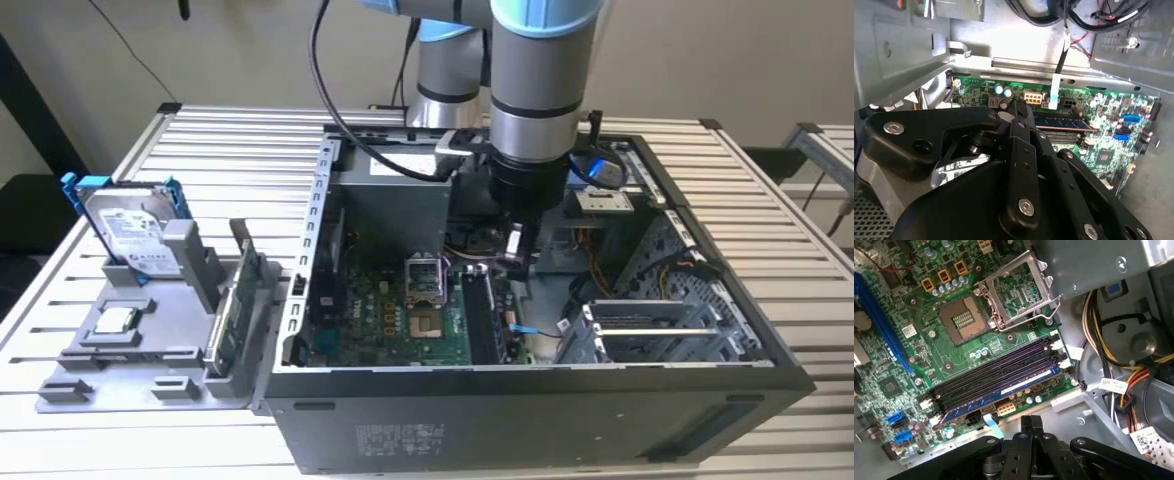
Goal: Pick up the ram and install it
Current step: 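Press down the ram until it locks into place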
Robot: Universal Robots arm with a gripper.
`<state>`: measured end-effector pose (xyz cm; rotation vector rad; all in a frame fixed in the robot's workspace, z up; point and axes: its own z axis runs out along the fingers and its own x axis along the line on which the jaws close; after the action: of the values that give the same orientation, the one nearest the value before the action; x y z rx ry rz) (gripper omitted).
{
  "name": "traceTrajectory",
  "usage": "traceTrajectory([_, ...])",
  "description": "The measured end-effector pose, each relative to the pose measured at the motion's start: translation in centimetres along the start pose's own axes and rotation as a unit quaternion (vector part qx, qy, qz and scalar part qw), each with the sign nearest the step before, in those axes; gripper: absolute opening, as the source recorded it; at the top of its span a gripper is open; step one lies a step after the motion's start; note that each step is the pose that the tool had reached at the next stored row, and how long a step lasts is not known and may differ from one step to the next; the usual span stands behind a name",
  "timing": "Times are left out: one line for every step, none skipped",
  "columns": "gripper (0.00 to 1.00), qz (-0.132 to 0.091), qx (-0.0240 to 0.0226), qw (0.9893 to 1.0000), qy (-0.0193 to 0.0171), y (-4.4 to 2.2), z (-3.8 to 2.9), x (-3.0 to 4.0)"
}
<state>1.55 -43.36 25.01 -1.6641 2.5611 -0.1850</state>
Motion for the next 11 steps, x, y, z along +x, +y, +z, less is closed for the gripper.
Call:
traceTrajectory([0.11, -0.009, 0.0000, 1.0000, -0.0013, 0.00, 0.00, 0.00])
traceTrajectory([0.11, -0.018, 0.0000, 0.9998, -0.0026, 0.00, 0.00, 0.00])
traceTrajectory([0.11, -0.026, -0.0001, 0.9997, -0.0038, 0.00, 0.00, 0.00])
traceTrajectory([0.11, -0.032, -0.0001, 0.9995, -0.0047, 0.00, 0.00, 0.00])
traceTrajectory([0.11, -0.038, 0.0000, 0.9993, -0.0047, 0.01, 0.00, 0.00])
traceTrajectory([0.11, -0.043, 0.0003, 0.9991, -0.0031, 0.01, 0.01, 0.00])
traceTrajectory([0.11, -0.048, 0.0005, 0.9989, -0.0003, 0.01, 0.02, 0.00])
traceTrajectory([0.11, -0.053, 0.0002, 0.9986, 0.0023, 0.02, 0.02, 0.01])
traceTrajectory([0.11, -0.057, -0.0004, 0.9983, 0.0043, 0.02, 0.03, 0.01])
traceTrajectory([0.11, -0.062, -0.0016, 0.9981, 0.0059, 0.02, 0.03, 0.00])
traceTrajectory([0.11, -0.066, -0.0040, 0.9978, 0.0066, 0.02, 0.03, 0.01])
